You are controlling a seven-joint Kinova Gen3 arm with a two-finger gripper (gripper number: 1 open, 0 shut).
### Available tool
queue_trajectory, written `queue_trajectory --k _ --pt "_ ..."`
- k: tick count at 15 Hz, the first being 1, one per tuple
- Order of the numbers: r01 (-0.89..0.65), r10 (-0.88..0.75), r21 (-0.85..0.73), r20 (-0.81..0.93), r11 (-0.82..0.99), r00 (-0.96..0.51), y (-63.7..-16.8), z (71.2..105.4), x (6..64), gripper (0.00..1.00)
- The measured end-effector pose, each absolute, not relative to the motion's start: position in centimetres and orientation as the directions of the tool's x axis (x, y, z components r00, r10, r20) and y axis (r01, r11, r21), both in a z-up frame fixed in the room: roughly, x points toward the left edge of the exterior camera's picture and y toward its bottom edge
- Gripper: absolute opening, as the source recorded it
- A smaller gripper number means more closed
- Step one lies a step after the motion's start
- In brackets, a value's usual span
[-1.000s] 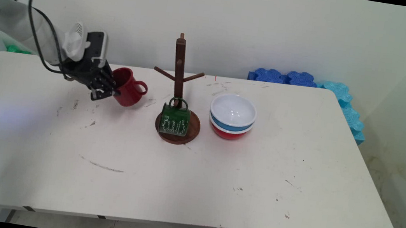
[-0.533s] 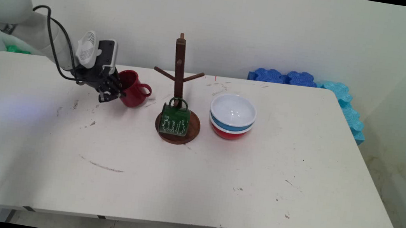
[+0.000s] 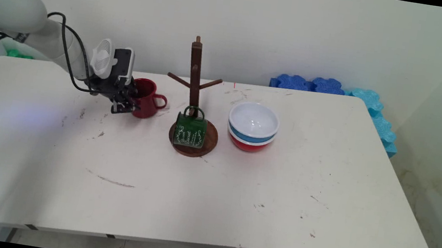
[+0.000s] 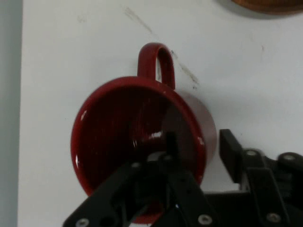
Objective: Place the picked object on the table
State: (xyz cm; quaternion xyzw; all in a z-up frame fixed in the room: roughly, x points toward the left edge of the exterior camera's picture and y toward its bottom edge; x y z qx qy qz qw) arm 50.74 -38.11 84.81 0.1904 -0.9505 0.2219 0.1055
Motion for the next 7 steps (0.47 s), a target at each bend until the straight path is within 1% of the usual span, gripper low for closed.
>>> queue_trajectory --k 7 --pt "-0.393 -0.298 -0.391 0.282 0.833 -0.912 -38.41 84.67 50.46 1.00"
